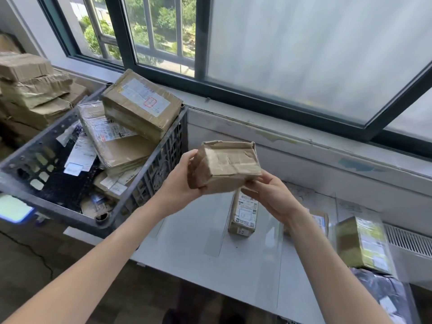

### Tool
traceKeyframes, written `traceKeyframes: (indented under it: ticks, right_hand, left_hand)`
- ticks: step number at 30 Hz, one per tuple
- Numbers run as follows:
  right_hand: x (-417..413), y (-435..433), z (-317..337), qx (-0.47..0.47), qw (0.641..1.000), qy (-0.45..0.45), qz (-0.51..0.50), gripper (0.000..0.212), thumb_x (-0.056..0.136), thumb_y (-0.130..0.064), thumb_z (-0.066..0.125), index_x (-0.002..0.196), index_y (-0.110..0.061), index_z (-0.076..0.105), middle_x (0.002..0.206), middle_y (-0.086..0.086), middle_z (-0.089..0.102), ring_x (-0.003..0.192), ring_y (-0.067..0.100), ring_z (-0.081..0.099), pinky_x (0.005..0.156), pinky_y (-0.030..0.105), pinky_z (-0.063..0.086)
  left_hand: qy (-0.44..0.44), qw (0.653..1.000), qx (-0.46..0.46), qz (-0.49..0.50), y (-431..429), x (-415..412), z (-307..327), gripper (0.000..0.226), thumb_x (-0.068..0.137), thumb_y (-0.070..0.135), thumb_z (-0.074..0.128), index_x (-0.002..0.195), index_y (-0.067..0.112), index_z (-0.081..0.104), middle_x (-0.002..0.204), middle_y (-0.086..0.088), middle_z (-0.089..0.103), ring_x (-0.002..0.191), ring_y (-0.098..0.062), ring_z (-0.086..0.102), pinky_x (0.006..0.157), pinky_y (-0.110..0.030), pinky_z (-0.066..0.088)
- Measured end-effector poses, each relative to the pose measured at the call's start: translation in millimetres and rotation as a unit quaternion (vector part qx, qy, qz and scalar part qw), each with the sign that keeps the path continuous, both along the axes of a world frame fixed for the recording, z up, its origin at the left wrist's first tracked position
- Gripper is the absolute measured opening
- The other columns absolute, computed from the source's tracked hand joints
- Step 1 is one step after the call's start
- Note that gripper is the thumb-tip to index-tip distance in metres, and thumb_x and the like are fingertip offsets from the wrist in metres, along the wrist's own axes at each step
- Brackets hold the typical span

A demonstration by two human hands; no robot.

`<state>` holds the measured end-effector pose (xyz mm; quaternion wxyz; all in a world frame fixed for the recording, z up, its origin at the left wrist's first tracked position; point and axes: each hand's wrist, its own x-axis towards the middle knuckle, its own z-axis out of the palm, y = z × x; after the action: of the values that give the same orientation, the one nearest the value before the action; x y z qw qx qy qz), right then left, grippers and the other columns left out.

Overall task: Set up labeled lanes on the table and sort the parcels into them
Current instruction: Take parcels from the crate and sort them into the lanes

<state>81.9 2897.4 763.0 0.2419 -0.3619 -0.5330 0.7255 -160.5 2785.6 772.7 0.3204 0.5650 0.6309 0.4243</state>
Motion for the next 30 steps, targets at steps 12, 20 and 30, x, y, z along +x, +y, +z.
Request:
traceKeyframes:
  ticks: [12,20,30]
  right_hand:
    - [-8,-23,-2,-0.297,0.941,0.162,0.007,0.077,0.094,-0.064,0.051,0.147,-0.007,0.048,0.150,0.017,0.046,0.139,0.037,0.042,0.117,0.060,0.029]
    - [-6,-24,-6,-0.106,0.991,-0.008,-0.084,0.024,0.098,-0.025,0.060,0.121,-0.027,0.069,0.114,0.007,0.074,0.094,0.025,0.074,0.065,0.033,0.060]
    - [-17,-34,3,0.044,0.991,-0.095,-0.081,0.032,0.092,-0.010,0.066,0.121,-0.022,0.060,0.120,0.002,0.070,0.107,0.018,0.070,0.080,0.040,0.063]
  left_hand:
    - [0.081,0.975,0.209,0.000,-7,32,-25,0.082,0.080,0.020,0.082,0.140,0.011,0.027,0.153,-0.017,0.031,0.146,-0.036,0.030,0.120,-0.037,0.028]
    - [0.146,0.980,-0.093,-0.096,-29,16,-52,0.061,0.099,0.000,0.043,0.150,0.032,0.037,0.148,0.008,0.048,0.142,-0.008,0.036,0.116,-0.031,0.033]
    - [-0.220,0.969,-0.114,0.004,-15,49,-25,0.038,0.099,0.022,0.060,0.133,0.039,0.056,0.121,0.010,0.069,0.110,-0.013,0.067,0.088,-0.041,0.060]
